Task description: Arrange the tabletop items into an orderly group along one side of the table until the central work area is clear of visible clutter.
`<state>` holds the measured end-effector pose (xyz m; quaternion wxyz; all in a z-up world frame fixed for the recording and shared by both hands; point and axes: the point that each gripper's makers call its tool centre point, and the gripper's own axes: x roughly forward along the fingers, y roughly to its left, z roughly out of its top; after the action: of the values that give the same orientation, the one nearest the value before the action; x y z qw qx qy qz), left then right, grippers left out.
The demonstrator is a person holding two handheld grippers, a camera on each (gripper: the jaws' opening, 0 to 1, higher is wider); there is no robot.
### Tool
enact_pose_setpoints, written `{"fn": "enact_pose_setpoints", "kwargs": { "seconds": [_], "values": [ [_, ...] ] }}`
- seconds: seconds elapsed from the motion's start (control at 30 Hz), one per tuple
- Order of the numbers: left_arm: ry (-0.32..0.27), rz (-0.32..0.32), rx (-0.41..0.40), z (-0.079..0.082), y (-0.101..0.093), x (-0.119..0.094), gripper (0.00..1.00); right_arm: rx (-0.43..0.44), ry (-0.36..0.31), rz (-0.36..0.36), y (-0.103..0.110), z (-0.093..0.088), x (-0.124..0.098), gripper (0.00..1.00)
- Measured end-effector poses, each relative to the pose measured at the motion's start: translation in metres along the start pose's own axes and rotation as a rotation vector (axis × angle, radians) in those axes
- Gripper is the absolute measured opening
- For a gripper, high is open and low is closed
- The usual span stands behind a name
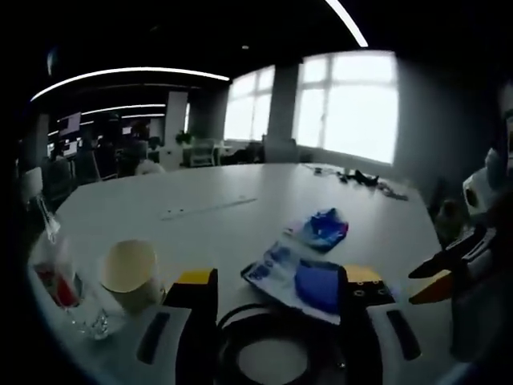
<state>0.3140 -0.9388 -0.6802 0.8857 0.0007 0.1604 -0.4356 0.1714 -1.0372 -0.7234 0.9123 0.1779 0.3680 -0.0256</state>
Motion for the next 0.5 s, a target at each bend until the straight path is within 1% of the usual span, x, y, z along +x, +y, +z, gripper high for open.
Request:
{"fn": "enact_pose_setpoints", "kwargs": {
  "seconds": [0.07, 0.1, 0.17, 0.2, 0.27, 0.37, 0.5],
  "values": [
    [0.002, 0.006, -0.014, -0.002, 0.002, 0.004, 0.55, 0.008, 0.007, -0.007, 0.001, -0.003, 0.001, 0.48],
    [0.004, 0.006, -0.031, -0.004, 0.003, 0.008, 0.55, 0.025, 0.009, -0.013, 0.000, -0.005, 0.001, 0.45],
    [0.008, 0.006, -0.040, -0.007, 0.004, 0.012, 0.53, 0.076, 0.003, -0.014, 0.000, -0.006, 0.000, 0.37],
    [0.013, 0.006, -0.042, -0.009, 0.004, 0.014, 0.53, 0.082, 0.004, -0.014, 0.000, -0.007, 0.000, 0.36],
    [0.024, 0.012, -0.046, -0.013, 0.004, 0.020, 0.51, 0.086, 0.009, -0.017, -0.001, -0.008, 0.001, 0.35],
    [0.038, 0.021, -0.051, -0.018, 0.006, 0.026, 0.49, 0.115, 0.017, -0.011, 0.001, -0.011, 0.002, 0.33],
    [0.067, 0.042, -0.084, -0.029, 0.011, 0.035, 0.45, 0.139, 0.037, -0.009, 0.002, -0.017, 0.006, 0.31]
  ]
}}
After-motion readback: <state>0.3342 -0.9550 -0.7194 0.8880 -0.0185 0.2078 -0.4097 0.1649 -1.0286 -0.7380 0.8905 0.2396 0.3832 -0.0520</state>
